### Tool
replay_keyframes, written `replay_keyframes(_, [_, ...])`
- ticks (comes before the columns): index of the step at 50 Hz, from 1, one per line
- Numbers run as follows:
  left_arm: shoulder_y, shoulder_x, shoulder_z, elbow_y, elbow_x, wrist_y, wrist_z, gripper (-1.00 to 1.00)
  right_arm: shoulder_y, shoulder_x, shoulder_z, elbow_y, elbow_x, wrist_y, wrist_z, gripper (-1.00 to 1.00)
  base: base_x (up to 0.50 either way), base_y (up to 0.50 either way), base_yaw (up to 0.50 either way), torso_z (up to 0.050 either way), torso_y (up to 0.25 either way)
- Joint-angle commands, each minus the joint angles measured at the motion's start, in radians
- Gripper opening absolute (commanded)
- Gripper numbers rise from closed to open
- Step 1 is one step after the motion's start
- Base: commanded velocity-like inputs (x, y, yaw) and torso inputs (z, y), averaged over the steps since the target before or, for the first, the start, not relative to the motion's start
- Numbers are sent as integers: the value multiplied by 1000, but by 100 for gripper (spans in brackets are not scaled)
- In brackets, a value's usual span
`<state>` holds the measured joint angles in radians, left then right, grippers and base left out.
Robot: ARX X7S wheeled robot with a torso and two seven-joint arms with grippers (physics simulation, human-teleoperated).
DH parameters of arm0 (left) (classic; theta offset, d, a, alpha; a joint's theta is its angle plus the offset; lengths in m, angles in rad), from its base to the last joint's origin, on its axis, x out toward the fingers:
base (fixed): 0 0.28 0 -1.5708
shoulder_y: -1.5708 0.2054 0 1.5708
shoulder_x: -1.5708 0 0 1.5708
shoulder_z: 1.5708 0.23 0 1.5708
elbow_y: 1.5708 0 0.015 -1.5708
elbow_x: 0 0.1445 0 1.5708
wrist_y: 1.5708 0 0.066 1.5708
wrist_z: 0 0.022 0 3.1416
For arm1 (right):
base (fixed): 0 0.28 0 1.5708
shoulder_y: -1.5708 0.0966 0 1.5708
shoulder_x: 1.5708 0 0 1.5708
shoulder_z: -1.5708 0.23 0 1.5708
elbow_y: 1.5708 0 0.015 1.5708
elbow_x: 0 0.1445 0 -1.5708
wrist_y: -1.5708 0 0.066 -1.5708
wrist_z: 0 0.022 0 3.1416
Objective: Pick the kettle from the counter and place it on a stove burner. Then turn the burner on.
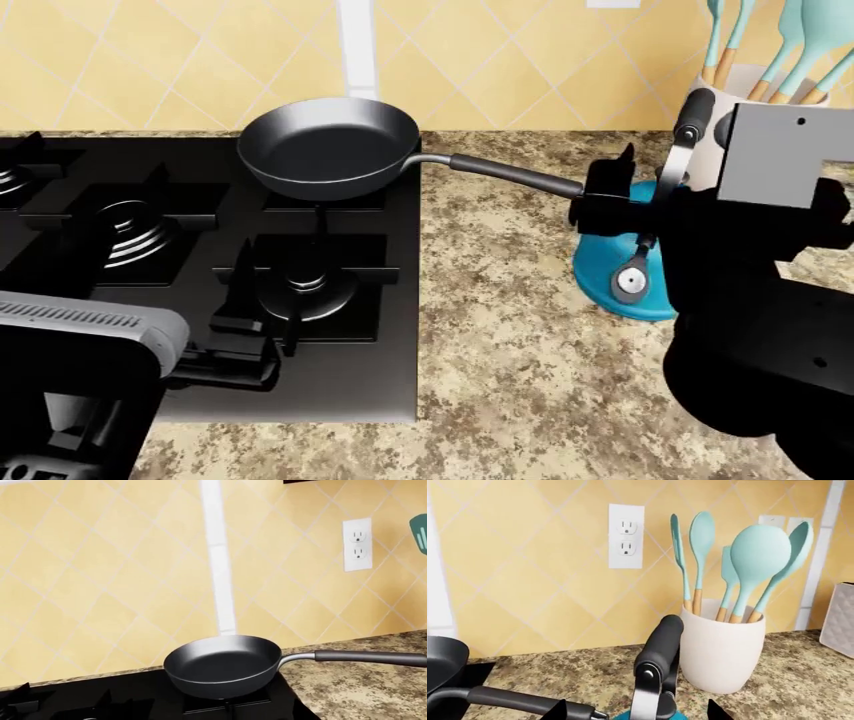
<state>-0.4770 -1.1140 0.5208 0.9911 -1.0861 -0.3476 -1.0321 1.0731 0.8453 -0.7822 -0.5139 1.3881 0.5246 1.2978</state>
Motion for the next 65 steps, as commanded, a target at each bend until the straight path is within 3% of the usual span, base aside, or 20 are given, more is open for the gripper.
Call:
replay_keyframes(1, [2, 2, 6, -2, 7, 2, 2, 100, -1, -23, 0, 45, -8, -8, -8, 100, 0, 0, 0, 0, 0])
replay_keyframes(65, [10, -1, 28, -16, 25, 23, 8, 100, 15, -84, -4, 265, -46, -17, -119, 100, 0, 0, 0, 0, 0])
